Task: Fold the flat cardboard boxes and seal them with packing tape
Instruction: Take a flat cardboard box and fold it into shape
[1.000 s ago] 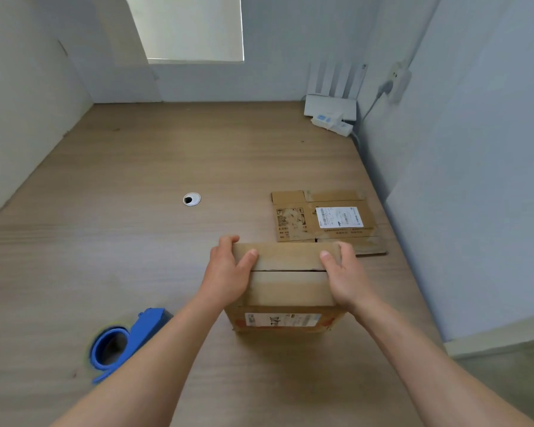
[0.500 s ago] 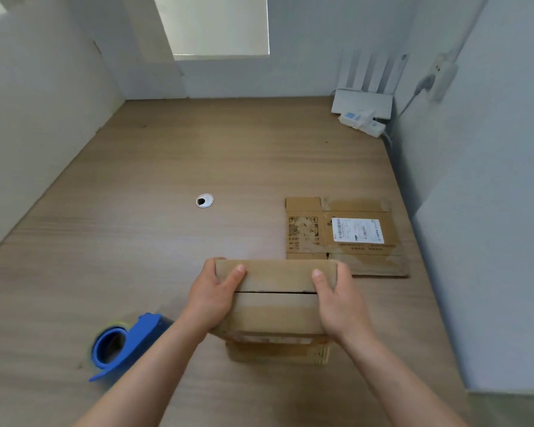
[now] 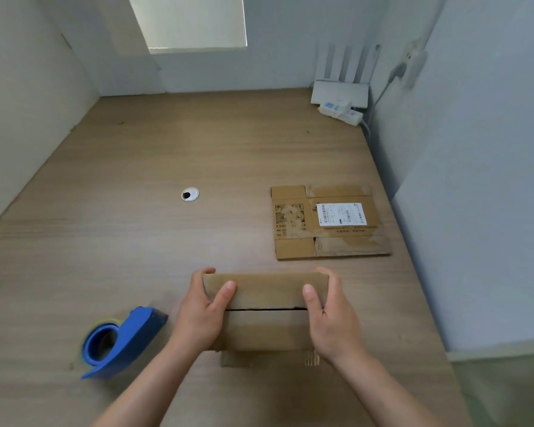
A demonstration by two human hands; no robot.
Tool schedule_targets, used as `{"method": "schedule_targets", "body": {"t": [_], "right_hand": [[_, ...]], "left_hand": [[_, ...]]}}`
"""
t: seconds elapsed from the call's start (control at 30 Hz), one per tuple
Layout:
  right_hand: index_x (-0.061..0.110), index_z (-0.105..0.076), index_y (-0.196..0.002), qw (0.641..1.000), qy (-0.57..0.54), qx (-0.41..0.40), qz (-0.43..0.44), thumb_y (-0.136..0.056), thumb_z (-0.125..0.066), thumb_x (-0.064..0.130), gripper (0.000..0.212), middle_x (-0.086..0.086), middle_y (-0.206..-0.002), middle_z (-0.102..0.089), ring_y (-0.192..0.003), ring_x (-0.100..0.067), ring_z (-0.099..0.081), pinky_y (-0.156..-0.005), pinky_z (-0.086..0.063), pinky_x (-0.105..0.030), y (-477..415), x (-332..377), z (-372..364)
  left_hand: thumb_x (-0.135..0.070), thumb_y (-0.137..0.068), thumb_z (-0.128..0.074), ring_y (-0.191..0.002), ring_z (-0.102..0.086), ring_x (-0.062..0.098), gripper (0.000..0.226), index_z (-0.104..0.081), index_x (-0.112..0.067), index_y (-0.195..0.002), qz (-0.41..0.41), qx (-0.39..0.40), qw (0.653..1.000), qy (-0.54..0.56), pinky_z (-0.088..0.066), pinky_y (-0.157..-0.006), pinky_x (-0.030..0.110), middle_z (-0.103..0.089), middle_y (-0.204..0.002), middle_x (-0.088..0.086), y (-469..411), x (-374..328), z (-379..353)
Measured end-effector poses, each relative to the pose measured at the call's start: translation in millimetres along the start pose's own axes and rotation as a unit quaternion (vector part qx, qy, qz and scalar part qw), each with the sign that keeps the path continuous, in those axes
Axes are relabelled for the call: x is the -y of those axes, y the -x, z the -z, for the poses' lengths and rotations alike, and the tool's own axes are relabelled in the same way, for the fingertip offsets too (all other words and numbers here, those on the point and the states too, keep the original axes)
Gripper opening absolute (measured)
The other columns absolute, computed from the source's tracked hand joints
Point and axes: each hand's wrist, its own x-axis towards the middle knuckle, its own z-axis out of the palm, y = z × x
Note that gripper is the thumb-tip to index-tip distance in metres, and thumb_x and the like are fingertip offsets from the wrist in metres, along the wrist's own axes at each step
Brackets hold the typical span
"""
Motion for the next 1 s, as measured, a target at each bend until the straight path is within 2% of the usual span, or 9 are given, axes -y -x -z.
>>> {"method": "schedule_targets", "body": {"t": [0.1,0.2,0.27,0.43,0.63,0.7,0.8,0.9,1.0], "right_hand": [[0.027,-0.039,-0.14,1.0,-0.016,-0.012,-0.019,-0.102,-0.045,0.044,0.042,0.01,-0.122,-0.057,-0.11,-0.011,-0.054,-0.088,-0.038,-0.029,2.1,4.4,-4.9],[0.026,-0.042,-0.137,0.998,-0.019,-0.047,-0.024,-0.102,-0.047,0.04,0.038,0.007,-0.111,-0.06,-0.099,-0.013,-0.055,-0.085,-0.038,-0.03,15.1,7.1,-10.0],[0.024,-0.043,-0.136,0.998,-0.014,-0.061,-0.031,-0.102,-0.047,0.04,0.037,0.007,-0.103,-0.061,-0.093,-0.015,-0.055,-0.081,-0.038,-0.031,29.6,5.0,-16.3],[0.012,-0.044,-0.139,0.993,-0.012,-0.042,-0.108,-0.103,-0.046,0.039,0.044,0.001,-0.124,-0.057,-0.127,-0.027,-0.053,-0.09,-0.036,-0.028,61.9,-11.7,-35.8],[0.013,-0.051,-0.12,0.994,0.009,-0.04,-0.101,-0.102,-0.046,0.043,0.036,-0.006,-0.114,-0.064,-0.11,-0.031,-0.06,-0.087,-0.044,-0.037,42.5,-15.9,-36.7],[0.015,-0.05,-0.109,0.996,0.014,-0.028,-0.089,-0.102,-0.046,0.041,0.028,0.001,-0.099,-0.062,-0.099,-0.028,-0.059,-0.081,-0.043,-0.036,32.1,-15.1,-35.6],[0.017,-0.048,-0.103,0.997,0.015,-0.012,-0.071,-0.104,-0.044,0.039,0.022,0.006,-0.091,-0.057,-0.095,-0.026,-0.057,-0.076,-0.038,-0.034,21.3,-11.7,-31.6],[0.011,-0.05,-0.121,0.998,0.024,0.013,-0.058,-0.104,-0.04,0.042,0.036,-0.007,-0.112,-0.064,-0.108,-0.03,-0.059,-0.088,-0.044,-0.038,10.8,-14.5,-32.5],[0.01,-0.047,-0.129,0.998,0.026,0.032,-0.046,-0.104,-0.039,0.04,0.04,-0.012,-0.12,-0.063,-0.113,-0.033,-0.058,-0.091,-0.044,-0.039,3.8,-18.2,-32.5]], "left_hand": [[-0.049,-0.095,-0.056,-0.097,-0.056,0.016,0.043,-0.038,-0.031,-0.129,-0.022,0.002,1.0,0.011,-0.048,-0.086,0.041,-0.054,-0.106,-0.007,-5.0,3.6,2.6],[-0.048,-0.095,-0.056,-0.089,-0.051,0.005,0.038,-0.038,-0.032,-0.125,-0.04,0.016,0.999,0.019,-0.044,-0.079,0.035,-0.051,-0.1,-0.014,-4.4,8.2,5.8],[-0.047,-0.095,-0.057,-0.089,-0.053,0.008,0.037,-0.038,-0.032,-0.124,-0.049,0.023,0.998,0.012,-0.042,-0.08,0.034,-0.052,-0.099,-0.014,-0.7,16.5,8.4],[-0.051,-0.095,-0.056,-0.098,-0.058,0.019,0.034,-0.047,-0.026,-0.115,-0.002,0.069,0.997,-0.018,-0.05,-0.087,0.039,-0.059,-0.102,-0.007,15.7,48.2,5.3],[-0.053,-0.095,-0.055,-0.094,-0.058,0.02,0.034,-0.046,-0.024,-0.111,0.007,0.055,0.998,-0.02,-0.047,-0.081,0.036,-0.058,-0.096,-0.008,12.1,44.4,3.4],[-0.052,-0.095,-0.056,-0.096,-0.059,0.024,0.035,-0.047,-0.022,-0.111,0.013,0.038,0.999,-0.017,-0.047,-0.083,0.036,-0.059,-0.097,-0.004,12.1,44.0,0.9],[-0.049,-0.095,-0.057,-0.106,-0.06,0.029,0.038,-0.046,-0.02,-0.118,0.023,0.018,1.0,-0.011,-0.047,-0.089,0.037,-0.06,-0.105,0.001,12.1,45.3,-2.8],[-0.05,-0.097,-0.052,-0.126,-0.052,0.032,0.061,-0.033,-0.017,-0.145,0.038,0.022,0.999,-0.023,-0.042,-0.103,0.04,-0.056,-0.133,0.011,10.6,48.0,-4.5],[-0.04,-0.1,-0.051,-0.141,-0.037,0.024,0.061,-0.028,-0.017,-0.152,-0.046,-0.02,0.996,-0.067,-0.03,-0.113,0.034,-0.037,-0.154,0.006,15.3,50.8,-7.7]]}}
